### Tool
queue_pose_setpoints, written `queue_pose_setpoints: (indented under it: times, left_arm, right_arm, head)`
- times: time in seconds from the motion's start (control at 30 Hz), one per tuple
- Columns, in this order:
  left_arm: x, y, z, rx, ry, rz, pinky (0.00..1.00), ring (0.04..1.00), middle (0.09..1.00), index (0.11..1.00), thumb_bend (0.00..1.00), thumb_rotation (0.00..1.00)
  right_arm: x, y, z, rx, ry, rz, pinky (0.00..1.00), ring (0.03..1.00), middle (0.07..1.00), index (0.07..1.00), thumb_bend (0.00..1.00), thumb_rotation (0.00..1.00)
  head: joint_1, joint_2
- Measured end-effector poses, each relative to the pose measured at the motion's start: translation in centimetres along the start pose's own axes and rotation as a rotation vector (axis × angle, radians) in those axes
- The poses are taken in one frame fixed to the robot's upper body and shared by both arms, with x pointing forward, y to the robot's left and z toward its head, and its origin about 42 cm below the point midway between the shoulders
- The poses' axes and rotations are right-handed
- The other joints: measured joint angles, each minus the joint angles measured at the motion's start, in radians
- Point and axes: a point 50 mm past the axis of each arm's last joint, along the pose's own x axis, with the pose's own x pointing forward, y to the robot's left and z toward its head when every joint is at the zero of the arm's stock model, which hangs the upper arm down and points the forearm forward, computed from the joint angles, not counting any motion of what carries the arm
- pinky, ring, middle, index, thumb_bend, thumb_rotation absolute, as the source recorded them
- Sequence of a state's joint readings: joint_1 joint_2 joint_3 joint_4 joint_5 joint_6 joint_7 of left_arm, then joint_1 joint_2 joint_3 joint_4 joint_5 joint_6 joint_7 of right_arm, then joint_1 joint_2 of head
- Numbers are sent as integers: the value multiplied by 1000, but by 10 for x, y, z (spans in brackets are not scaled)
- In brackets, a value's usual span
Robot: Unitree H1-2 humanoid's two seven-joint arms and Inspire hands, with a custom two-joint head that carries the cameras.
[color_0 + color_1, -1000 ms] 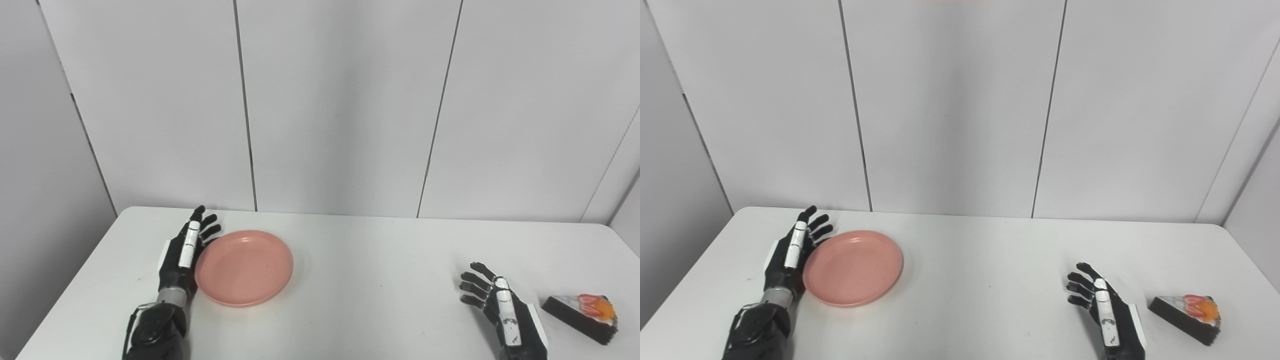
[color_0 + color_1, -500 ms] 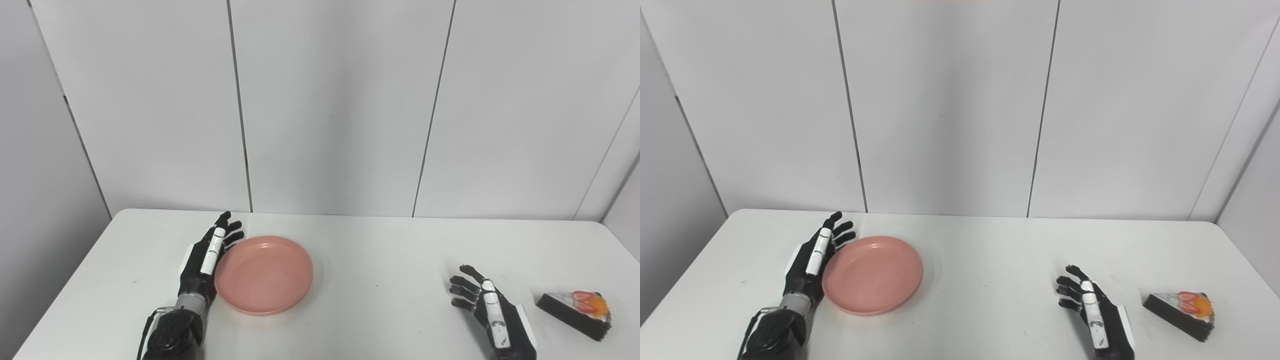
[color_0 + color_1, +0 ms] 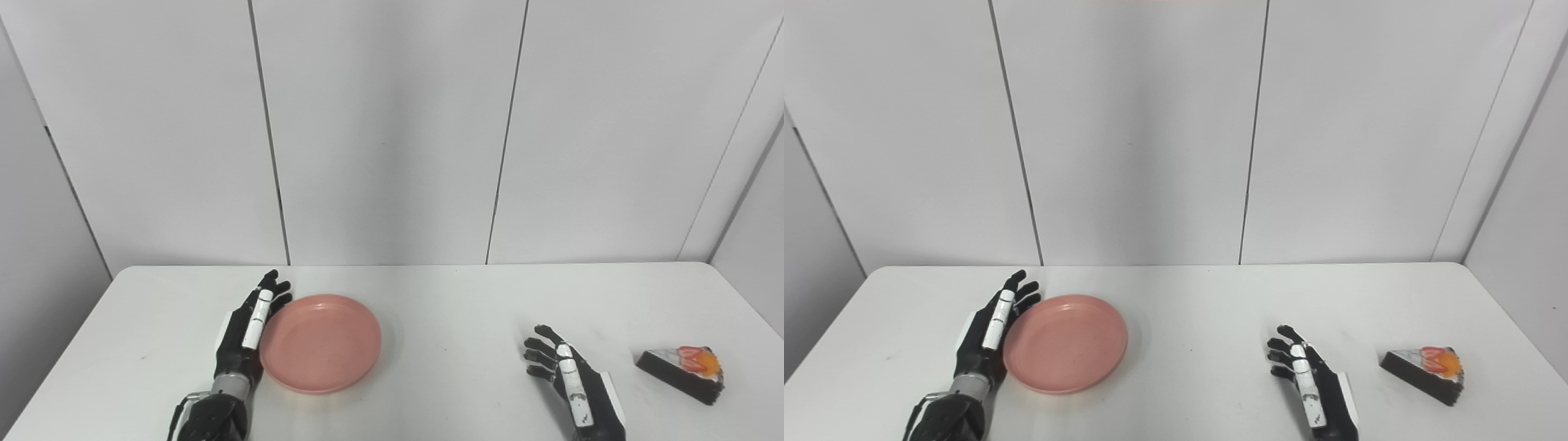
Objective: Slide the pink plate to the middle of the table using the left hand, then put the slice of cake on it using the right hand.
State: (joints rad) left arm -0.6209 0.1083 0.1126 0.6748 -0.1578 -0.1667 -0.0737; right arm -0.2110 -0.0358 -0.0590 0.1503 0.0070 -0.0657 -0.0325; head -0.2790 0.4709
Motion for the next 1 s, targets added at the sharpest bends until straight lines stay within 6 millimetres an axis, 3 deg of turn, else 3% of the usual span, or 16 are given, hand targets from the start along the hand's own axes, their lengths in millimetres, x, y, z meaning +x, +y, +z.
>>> queue_pose_setpoints:
  times: [0.17, 0.5, 0.7, 1.0]
  left_arm:
    - [0, -24, -4, -46, -10, 1, 898, 855, 843, 994, 725, 823]
    - [2, -57, -6, -104, -22, 22, 937, 873, 916, 1000, 701, 861]
    - [3, -70, -4, -119, -11, 24, 992, 911, 960, 1000, 674, 870]
    - [4, -80, -4, -84, -2, -10, 997, 926, 969, 1000, 660, 913]
  right_arm:
    - [-6, 11, 1, 5, 5, 0, 701, 756, 758, 805, 784, 1000]
    - [-9, 22, 6, 0, 0, -9, 697, 760, 760, 798, 758, 1000]
    - [-10, 26, 7, -18, 0, -16, 693, 753, 760, 803, 761, 1000]
    - [-11, 30, 8, -27, 5, -37, 685, 753, 767, 801, 748, 1000]
  head:
    - [-37, 14]
    - [-85, 34]
    - [-132, 45]
    - [-160, 49]
